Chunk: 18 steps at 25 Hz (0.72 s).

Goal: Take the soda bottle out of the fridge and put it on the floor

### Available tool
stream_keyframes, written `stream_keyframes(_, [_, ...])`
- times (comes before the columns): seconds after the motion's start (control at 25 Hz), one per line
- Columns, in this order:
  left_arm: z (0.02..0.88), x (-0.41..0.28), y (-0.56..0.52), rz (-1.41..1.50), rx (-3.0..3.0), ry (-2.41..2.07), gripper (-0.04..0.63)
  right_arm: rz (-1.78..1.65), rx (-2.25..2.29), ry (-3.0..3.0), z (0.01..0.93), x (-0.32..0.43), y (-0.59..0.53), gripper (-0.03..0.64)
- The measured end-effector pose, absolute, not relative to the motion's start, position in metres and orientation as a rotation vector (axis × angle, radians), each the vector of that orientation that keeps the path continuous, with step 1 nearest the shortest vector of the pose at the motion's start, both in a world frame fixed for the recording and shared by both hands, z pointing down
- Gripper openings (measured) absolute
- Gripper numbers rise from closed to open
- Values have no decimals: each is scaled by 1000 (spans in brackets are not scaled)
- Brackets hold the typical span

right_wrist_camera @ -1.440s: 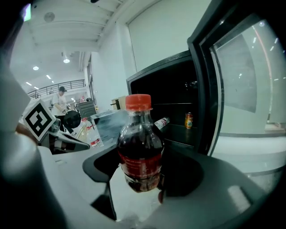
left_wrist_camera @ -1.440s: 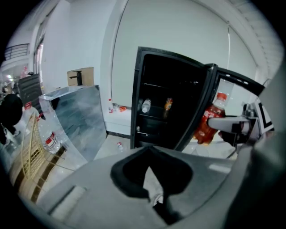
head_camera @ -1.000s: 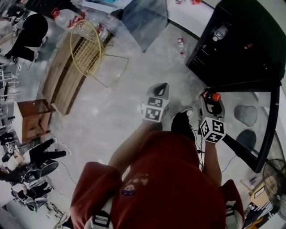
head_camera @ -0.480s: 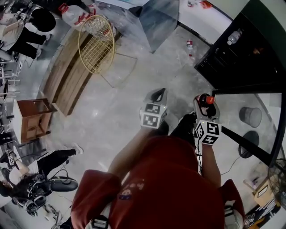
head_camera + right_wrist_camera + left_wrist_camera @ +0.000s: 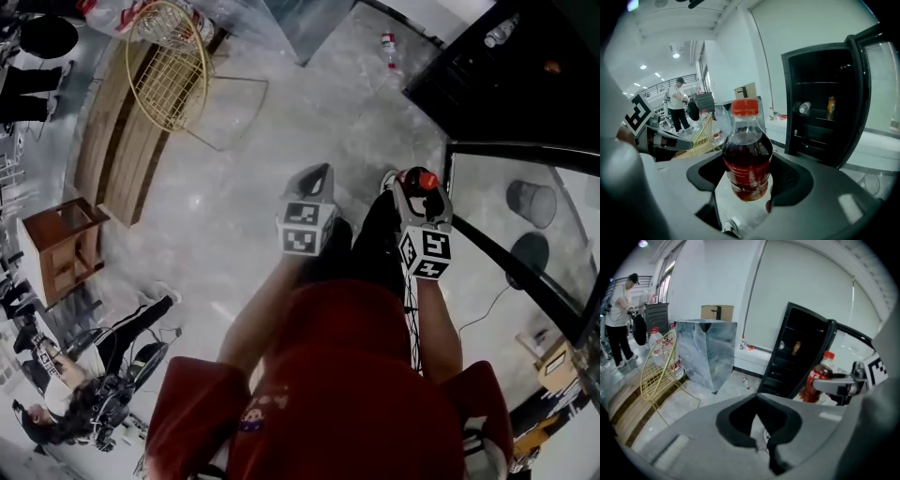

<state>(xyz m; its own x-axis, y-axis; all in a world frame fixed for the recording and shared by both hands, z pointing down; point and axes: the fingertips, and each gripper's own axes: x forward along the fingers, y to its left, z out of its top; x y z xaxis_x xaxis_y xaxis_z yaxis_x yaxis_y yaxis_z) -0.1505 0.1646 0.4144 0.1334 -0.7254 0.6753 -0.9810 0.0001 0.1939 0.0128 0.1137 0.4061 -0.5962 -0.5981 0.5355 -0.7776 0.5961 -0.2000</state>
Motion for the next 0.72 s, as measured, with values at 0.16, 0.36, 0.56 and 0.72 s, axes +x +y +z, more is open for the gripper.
stream_keyframes(0.16, [459, -156, 158, 510, 1727, -1626, 0, 595, 1051, -2363, 448, 10, 104, 298])
stream_keyframes(0.36, [525, -159, 131, 532, 1678, -1602, 0, 578, 984, -2342, 512, 1, 76, 298])
stream_keyframes(0.56, [613, -170, 115, 505, 1622, -1586, 0, 560, 891, -2313, 599, -21, 62, 298])
stream_keyframes(0.72, [679, -163, 109, 507, 1590, -1542, 0, 550, 808, -2286, 662, -22, 67, 298])
